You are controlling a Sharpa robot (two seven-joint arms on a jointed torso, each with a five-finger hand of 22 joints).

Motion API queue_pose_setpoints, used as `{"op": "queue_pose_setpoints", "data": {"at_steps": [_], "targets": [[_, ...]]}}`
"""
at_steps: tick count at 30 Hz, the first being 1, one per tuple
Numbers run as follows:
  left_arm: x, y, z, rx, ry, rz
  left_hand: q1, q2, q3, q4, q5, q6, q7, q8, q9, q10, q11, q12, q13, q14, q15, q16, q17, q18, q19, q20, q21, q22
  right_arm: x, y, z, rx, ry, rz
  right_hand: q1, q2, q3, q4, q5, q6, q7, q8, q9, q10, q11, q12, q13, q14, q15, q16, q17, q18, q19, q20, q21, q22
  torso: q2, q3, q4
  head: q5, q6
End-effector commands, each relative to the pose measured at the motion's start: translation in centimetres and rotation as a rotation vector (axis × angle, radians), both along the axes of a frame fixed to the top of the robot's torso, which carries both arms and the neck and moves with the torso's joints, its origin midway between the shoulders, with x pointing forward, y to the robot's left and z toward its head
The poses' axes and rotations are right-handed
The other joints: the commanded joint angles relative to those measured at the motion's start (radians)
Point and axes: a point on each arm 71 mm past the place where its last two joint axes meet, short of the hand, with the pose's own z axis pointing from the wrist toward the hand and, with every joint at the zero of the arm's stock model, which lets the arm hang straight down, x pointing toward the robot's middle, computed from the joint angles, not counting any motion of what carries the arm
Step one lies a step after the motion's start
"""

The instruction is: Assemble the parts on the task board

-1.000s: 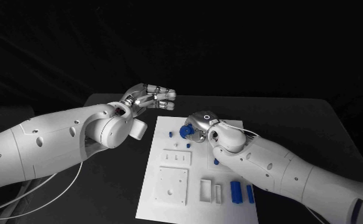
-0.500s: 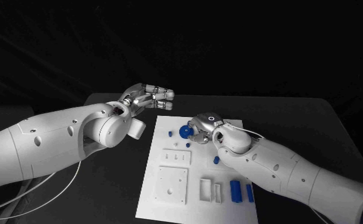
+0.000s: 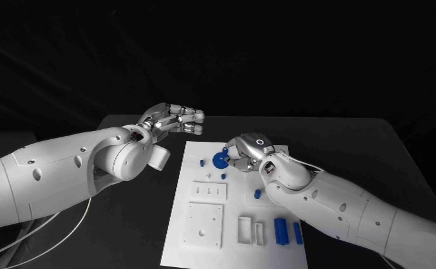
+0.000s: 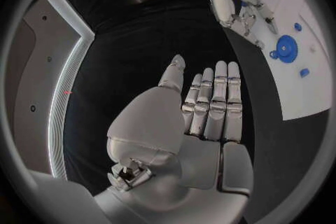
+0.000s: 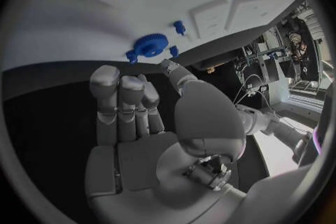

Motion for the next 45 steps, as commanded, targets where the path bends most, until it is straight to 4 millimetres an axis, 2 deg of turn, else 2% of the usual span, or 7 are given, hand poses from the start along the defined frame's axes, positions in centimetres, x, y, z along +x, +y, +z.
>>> {"op": "queue_pose_setpoints", "data": {"at_steps": [1,11,19,27,32,38,45], "targets": [[-0.1,0.0,0.2,0.001,-0.008,-0.008,0.0,-0.011,0.006,-0.001,0.004,-0.009,0.0,0.001,0.001,-0.01,0.0,0.002,0.002,-0.005,0.0,0.0,-0.001,-0.01,-0.007,-0.002,0.003,-0.001,-0.6,-1.0,1.5,0.105,-0.087,0.025,0.007,-0.01,0.007,-0.004,-0.006,0.014,0.0,-0.002,0.001,0.001,-0.001,-0.002,0.001,0.001,0.0,-0.002,0.001,0.002,0.061,-0.002,-0.004,0.074,-0.003,0.0032,-0.0086,-0.01,0.006],[-0.1,0.9,0.2,0.002,-0.01,0.006,0.001,-0.014,0.01,-0.001,0.005,-0.008,-0.001,0.002,0.002,-0.008,-0.001,0.002,0.002,-0.004,0.0,0.001,0.0,-0.009,-0.007,-0.002,0.003,-0.001,-1.2,-6.0,3.4,0.183,-0.034,0.084,0.092,0.002,0.015,-0.062,-0.055,0.03,0.003,-0.002,0.001,-0.003,0.004,-0.006,-0.001,-0.001,0.008,-0.008,-0.003,-0.001,0.057,0.005,-0.009,0.077,-0.018,0.0155,-0.0426,-0.018,0.003],[0.1,1.4,0.1,0.003,-0.017,0.019,0.004,-0.011,0.012,-0.003,0.006,0.004,-0.005,0.002,0.002,0.001,-0.004,0.002,0.001,-0.009,0.0,-0.001,-0.002,-0.01,-0.009,-0.003,0.002,-0.001,-0.4,-10.8,2.7,0.208,0.068,0.037,0.102,0.008,-0.012,-0.107,-0.069,0.043,0.0,-0.002,0.002,-0.01,0.003,-0.01,-0.007,0.001,0.008,-0.015,-0.005,-0.001,0.057,0.005,-0.03,0.081,-0.028,0.026,-0.0586,-0.026,-0.001],[0.2,1.9,-0.1,0.003,-0.019,0.027,0.012,-0.011,0.012,-0.01,0.002,0.009,-0.006,0.001,0.001,0.009,-0.006,0.001,0.001,-0.016,0.002,-0.004,-0.002,-0.011,-0.015,-0.001,-0.001,-0.002,0.4,-13.6,1.4,0.207,0.148,0.018,0.135,0.022,-0.116,-0.13,-0.077,0.03,0.006,-0.002,0.002,-0.012,0.005,-0.011,-0.009,0.0,0.01,-0.014,0.003,-0.001,0.058,0.008,-0.031,0.088,-0.033,0.038,-0.0654,-0.032,-0.006],[0.2,2.0,-0.2,0.002,-0.018,0.024,0.012,-0.011,0.011,-0.012,0.001,0.009,-0.006,0.001,0.001,0.008,-0.006,0.001,0.001,-0.018,0.003,-0.005,-0.002,-0.011,-0.017,0.0,-0.002,-0.002,0.9,-14.7,0.6,0.214,0.192,0.002,0.15,0.024,-0.158,-0.133,-0.079,0.021,0.006,-0.002,0.002,-0.016,0.008,-0.014,-0.011,-0.001,0.011,-0.017,0.003,-0.001,0.057,0.008,-0.034,0.089,-0.032,0.0372,-0.0624,-0.033,-0.007],[0.2,2.1,-0.4,0.002,-0.015,0.023,0.011,-0.011,0.009,-0.013,0.001,0.007,-0.005,0.001,0.001,0.006,-0.005,0.001,0.001,-0.019,0.004,-0.004,-0.002,-0.011,-0.018,0.001,-0.004,-0.003,1.3,-15.3,-0.4,0.219,0.231,-0.009,0.16,0.03,-0.177,-0.139,-0.075,-0.039,0.011,-0.004,0.0,-0.021,0.009,-0.019,-0.016,-0.003,0.011,-0.02,0.002,0.002,0.057,0.008,-0.039,0.089,-0.031,0.0438,-0.0592,-0.038,-0.004],[0.2,2.2,-0.6,0.002,-0.013,0.023,0.01,-0.01,0.008,-0.014,-0.001,0.005,-0.005,0.001,0.001,0.005,-0.004,0.001,0.001,-0.018,0.003,-0.003,-0.002,-0.011,-0.018,0.001,-0.004,-0.003,1.5,-15.6,-1.3,0.214,0.276,-0.014,0.171,0.037,-0.216,-0.146,-0.063,-0.082,0.014,-0.006,-0.002,-0.026,0.012,-0.021,-0.018,-0.004,0.012,-0.022,0.004,0.003,0.057,0.009,-0.04,0.09,-0.028,0.0461,-0.0567,-0.042,-0.006]]}}
